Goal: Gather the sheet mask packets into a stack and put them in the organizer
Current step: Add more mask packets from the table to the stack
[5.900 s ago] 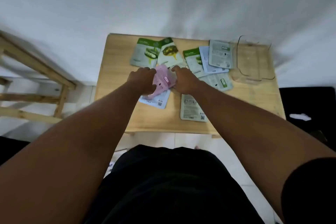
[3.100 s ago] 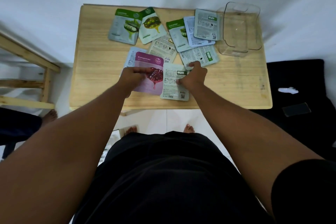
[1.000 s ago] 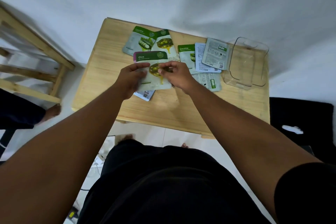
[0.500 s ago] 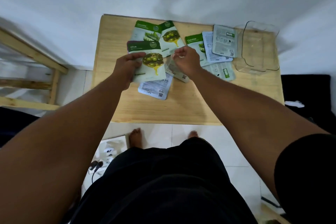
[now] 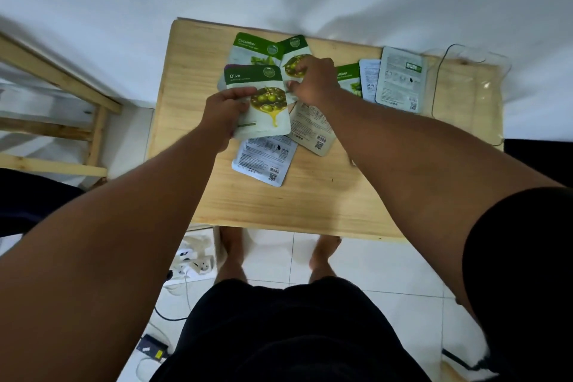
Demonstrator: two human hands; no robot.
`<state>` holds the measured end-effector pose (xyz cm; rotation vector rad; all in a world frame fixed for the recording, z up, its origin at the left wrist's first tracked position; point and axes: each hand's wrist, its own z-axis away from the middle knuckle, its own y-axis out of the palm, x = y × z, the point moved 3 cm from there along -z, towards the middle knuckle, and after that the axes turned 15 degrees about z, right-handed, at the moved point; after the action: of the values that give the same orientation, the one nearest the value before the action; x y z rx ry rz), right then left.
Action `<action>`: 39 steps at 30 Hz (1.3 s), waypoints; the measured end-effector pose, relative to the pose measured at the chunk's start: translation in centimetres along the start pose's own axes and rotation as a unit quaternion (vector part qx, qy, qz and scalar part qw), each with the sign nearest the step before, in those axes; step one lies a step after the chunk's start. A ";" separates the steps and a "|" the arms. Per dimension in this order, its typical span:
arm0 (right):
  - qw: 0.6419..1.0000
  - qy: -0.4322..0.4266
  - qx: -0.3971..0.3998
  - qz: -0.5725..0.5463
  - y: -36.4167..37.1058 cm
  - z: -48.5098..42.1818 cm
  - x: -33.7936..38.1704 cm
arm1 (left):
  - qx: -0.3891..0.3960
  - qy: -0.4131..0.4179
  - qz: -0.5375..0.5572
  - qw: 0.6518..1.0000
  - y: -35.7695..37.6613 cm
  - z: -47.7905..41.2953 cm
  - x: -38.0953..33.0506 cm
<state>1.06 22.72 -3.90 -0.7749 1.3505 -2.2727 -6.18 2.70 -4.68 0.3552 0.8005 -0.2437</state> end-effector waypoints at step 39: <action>0.946 -0.067 0.106 -0.297 -2.4 11.1 -0.7 | 0.071 -0.012 0.092 0.993 2.5 7.0 -2.2</action>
<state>8.49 16.80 2.32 -1.3746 0.8596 -2.6842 -2.25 2.40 2.00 0.5572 0.7227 -0.1318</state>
